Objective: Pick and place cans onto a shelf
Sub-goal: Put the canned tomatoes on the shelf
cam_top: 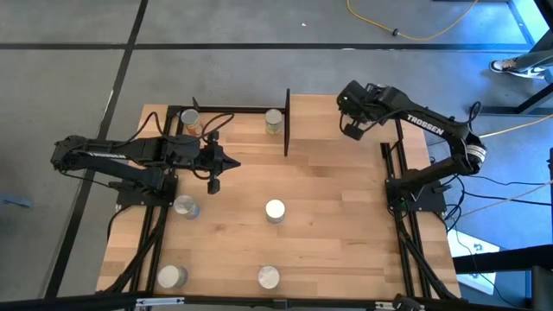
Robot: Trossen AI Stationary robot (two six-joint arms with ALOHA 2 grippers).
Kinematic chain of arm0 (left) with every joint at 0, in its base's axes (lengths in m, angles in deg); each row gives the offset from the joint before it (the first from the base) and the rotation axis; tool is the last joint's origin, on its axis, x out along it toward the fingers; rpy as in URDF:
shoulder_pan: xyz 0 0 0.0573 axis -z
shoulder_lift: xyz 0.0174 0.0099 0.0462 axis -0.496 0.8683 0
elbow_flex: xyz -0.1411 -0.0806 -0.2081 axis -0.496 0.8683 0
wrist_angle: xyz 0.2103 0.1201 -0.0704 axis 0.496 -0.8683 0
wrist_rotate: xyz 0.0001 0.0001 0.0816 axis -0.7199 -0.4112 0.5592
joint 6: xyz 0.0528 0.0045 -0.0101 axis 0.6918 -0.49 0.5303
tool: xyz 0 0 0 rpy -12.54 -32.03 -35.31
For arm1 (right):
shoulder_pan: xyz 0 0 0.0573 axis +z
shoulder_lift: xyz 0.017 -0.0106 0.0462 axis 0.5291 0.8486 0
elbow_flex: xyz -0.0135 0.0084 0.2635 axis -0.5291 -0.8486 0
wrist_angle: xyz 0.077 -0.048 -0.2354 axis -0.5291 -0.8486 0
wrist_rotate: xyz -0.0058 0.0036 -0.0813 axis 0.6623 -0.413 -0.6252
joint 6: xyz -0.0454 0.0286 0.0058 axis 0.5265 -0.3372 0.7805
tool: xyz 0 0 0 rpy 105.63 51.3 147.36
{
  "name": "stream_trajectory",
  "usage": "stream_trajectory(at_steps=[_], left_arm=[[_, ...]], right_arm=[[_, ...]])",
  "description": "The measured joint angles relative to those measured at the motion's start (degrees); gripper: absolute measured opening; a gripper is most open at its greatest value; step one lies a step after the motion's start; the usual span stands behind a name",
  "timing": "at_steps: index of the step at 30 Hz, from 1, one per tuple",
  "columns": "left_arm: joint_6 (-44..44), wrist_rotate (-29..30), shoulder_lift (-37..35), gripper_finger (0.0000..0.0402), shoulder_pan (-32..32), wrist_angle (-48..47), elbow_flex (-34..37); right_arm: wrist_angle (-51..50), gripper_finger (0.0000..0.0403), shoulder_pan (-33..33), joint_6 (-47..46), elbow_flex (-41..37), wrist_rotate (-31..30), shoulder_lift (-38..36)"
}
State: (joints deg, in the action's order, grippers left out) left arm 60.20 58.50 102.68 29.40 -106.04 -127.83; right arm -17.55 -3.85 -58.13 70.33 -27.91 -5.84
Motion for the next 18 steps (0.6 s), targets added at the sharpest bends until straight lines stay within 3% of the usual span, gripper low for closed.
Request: stream_trajectory(at_steps=[9, 18], left_arm=[[0.1, 0.0, 0.0, 0.0, 0.0, 0.0, 0.0], [0.1, 0.0, 0.0, 0.0, 0.0, 0.0, 0.0]], right_arm=[[0.9, 0.0, 0.0, 1.2, 0.0, -4.0, 0.0], [1.5, 0.0, 0.4, 1.3, 0.0, -3.9, 0.0]])
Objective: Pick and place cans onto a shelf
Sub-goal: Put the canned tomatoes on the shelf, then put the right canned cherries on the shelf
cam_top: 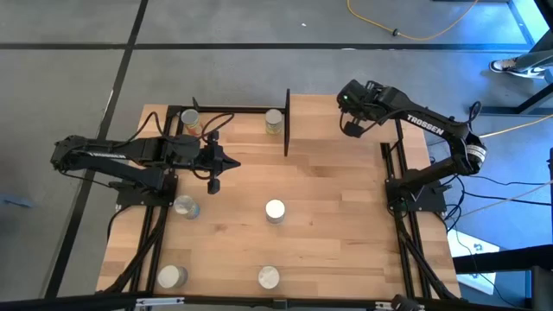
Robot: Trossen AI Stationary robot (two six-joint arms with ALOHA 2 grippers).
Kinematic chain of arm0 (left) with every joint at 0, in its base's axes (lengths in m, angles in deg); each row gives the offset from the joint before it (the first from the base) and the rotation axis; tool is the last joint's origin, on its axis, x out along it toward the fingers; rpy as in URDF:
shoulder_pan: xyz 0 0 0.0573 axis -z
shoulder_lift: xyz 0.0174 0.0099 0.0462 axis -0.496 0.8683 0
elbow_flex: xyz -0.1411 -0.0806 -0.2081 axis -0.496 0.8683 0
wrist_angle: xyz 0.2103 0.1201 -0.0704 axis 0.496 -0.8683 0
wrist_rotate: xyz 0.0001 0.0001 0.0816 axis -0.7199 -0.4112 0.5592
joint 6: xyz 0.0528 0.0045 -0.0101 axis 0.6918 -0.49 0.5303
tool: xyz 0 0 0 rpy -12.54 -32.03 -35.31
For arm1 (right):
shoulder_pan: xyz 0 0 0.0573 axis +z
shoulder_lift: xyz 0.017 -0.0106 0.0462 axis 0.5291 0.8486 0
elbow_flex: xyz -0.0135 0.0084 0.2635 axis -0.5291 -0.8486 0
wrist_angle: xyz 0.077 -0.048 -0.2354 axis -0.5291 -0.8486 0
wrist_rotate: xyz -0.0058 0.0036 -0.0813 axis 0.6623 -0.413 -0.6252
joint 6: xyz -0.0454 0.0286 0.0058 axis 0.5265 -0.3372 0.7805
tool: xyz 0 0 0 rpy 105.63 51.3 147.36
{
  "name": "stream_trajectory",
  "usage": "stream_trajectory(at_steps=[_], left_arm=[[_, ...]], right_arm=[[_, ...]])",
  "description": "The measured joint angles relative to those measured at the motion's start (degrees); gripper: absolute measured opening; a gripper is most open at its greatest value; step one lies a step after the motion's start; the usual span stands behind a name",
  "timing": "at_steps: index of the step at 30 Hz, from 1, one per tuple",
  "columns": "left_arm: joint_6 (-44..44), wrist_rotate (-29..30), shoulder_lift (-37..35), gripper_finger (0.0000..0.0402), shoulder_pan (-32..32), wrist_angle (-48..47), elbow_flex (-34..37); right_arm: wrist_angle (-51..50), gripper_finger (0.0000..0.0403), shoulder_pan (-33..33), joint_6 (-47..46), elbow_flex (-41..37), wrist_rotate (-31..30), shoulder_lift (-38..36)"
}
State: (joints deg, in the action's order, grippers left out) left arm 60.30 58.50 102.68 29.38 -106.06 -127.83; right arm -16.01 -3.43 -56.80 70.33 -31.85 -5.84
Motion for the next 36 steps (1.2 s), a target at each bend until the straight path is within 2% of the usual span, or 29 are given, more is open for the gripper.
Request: stream_trajectory(at_steps=[6, 13, 18, 25, 30, 36], left_arm=[[0.0, 0.0, 0.0, 0.0, 0.0, 0.0, 0.0], [0.0, 0.2, 0.0, 0.0, 0.0, 0.4, 0.0], [-2.9, 0.2, 0.0, 0.0, 0.0, 0.4, 0.0], [-6.5, 0.2, 0.0, 0.0, 0.0, 0.5, 0.0], [-6.4, -0.4, 0.0, 0.0005, 0.0, 0.5, 0.0], [-6.2, -2.4, 0.0, 0.0038, 0.0, 2.2, 0.0]], right_arm=[[-0.1, 0.0, 4.6, -0.3, 0.0, 3.0, 0.0], [-0.4, 0.0, 15.2, -1.8, 0.0, 3.3, -0.1], [-4.1, 0.0, 23.5, -7.0, 3.3, 8.9, -0.3], [-9.0, 0.0, 36.3, -14.1, 12.4, 17.4, -0.6], [-10.9, 0.0, 43.3, -17.4, 17.7, 17.3, -0.6], [-13.4, 0.0, 48.2, -21.7, 22.0, 15.4, -0.6]])
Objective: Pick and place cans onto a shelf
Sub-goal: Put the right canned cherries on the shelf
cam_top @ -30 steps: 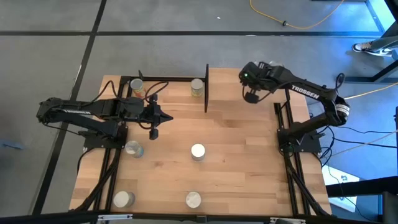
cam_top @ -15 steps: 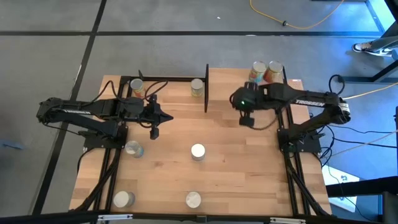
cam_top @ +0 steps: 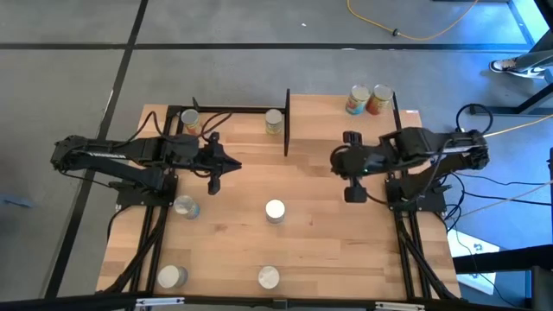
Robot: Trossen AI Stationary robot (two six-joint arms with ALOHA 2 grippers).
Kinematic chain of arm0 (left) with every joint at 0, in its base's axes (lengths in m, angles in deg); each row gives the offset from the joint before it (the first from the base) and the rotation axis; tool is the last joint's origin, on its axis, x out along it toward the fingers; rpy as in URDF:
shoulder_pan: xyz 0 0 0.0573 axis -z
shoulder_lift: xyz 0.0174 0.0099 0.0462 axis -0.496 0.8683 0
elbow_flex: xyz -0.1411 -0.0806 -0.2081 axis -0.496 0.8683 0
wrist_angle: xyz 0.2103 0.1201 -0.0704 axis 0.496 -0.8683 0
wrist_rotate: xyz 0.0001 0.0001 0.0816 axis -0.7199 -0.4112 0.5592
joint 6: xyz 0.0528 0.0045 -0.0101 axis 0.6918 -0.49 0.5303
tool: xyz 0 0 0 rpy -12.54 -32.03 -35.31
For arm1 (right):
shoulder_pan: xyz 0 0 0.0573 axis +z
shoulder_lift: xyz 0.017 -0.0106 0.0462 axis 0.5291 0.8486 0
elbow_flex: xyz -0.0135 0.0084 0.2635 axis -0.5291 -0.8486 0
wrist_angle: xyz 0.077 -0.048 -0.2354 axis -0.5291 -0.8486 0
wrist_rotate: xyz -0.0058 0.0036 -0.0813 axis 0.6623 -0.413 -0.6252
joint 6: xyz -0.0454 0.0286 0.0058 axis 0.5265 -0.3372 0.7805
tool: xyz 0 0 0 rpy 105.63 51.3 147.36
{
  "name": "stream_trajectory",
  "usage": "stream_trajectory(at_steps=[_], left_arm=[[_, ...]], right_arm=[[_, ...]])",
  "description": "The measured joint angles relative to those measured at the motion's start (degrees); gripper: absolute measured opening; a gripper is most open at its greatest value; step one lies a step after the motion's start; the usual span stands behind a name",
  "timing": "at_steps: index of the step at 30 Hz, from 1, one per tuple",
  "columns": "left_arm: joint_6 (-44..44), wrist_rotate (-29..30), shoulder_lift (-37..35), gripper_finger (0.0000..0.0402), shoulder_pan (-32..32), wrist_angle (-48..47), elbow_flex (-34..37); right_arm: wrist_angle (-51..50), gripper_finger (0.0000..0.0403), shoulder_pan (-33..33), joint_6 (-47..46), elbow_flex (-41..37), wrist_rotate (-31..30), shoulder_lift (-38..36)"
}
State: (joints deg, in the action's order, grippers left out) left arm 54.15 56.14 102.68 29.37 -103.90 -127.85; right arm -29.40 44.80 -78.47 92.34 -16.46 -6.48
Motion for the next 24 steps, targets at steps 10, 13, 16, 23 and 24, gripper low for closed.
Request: stream_trajectory(at_steps=[10, 13, 16, 23, 24], left_arm=[[1.7, 3.9, 0.0, 0.0065, -0.1, 7.8, 0.0], [1.8, 8.8, 0.0, 0.0064, -1.1, 9.6, 0.0], [2.8, 11.3, 0.1, 0.0066, -3.0, 9.9, 0.0], [5.6, 10.8, 0.8, 0.0063, -9.2, 7.8, -0.1], [6.4, 8.7, 0.8, 0.0063, -9.7, 6.1, -0.1]], right_arm=[[-1.8, 0.0, 5.5, -2.7, 4.3, -0.5, -0.1], [-2.6, 0.0, 6.8, -2.8, 6.5, -2.5, -0.1], [-3.8, 0.0, 7.7, -2.8, 8.6, -4.8, -0.1], [-6.7, 0.0002, 8.2, -2.8, 11.6, -8.6, -0.1], [-7.1, 0.0003, 8.2, -2.8, 11.7, -9.4, -0.1]])
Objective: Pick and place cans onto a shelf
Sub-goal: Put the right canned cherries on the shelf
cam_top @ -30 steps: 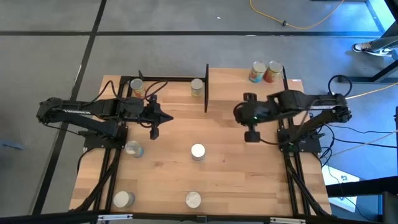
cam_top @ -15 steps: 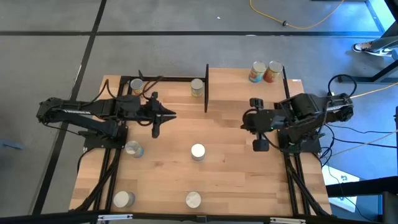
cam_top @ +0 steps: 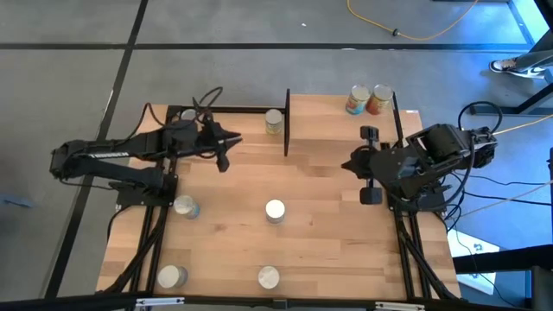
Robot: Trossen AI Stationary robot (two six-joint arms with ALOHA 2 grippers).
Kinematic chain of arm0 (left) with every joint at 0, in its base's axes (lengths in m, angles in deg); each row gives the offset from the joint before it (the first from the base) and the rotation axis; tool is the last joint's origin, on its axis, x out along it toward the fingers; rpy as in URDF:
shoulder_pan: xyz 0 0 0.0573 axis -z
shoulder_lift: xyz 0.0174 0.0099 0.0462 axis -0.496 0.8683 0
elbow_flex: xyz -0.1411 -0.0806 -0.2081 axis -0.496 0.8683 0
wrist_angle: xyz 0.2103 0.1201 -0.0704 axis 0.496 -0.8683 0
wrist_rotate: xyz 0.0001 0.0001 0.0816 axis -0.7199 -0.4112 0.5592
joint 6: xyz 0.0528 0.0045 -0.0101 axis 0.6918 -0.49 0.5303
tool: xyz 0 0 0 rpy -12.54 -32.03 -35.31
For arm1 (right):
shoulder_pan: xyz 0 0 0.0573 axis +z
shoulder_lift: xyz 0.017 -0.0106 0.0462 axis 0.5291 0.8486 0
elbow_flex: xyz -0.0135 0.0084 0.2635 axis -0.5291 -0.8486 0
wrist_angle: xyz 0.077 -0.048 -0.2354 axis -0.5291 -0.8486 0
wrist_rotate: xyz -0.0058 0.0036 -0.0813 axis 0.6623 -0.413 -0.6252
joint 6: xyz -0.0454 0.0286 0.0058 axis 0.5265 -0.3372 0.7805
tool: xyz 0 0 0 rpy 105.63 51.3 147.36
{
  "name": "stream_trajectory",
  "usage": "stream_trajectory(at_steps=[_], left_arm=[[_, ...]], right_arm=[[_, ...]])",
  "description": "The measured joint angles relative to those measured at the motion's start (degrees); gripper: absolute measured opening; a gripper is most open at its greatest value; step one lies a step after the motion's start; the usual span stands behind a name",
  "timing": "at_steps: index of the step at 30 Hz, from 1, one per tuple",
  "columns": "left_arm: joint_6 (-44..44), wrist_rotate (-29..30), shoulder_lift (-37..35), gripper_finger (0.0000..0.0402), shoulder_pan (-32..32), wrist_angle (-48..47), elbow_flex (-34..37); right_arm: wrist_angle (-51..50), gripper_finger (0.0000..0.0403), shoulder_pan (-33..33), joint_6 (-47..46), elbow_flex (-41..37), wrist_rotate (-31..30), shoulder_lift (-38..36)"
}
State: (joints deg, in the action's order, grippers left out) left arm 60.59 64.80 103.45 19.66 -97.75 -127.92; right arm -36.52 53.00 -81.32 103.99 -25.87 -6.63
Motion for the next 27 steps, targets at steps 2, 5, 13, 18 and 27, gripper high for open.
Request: stream_trajectory(at_steps=[2, 5, 13, 18, 27], left_arm=[[3.0, -5.5, 0.0, 0.0063, -0.4, -2.8, 0.0], [10.0, -13.6, 0.7, 0.0063, 0.7, -6.5, 0.0], [18.4, -15.8, 8.0, 0.0063, 9.6, -7.1, 0.0], [25.8, -10.6, 14.9, 0.0063, 15.1, -3.8, 0.0], [34.4, -10.9, 25.8, 0.0063, 22.3, 9.4, 0.0]], right_arm=[[-1.4, 0.0004, 0.0, 0.0, 0.0, -0.9, 0.0], [-3.0, 0.0004, 0.0, -1.2, 0.0, -1.1, 0.0], [-3.6, 0.0005, 0.0, -1.5, 0.0, -1.1, 0.0], [-3.6, 0.0004, 0.0, -1.5, 0.0, -1.1, 0.0], [-3.6, 0.0008, 0.0, -4.3, 0.0, -1.0, 0.0]])
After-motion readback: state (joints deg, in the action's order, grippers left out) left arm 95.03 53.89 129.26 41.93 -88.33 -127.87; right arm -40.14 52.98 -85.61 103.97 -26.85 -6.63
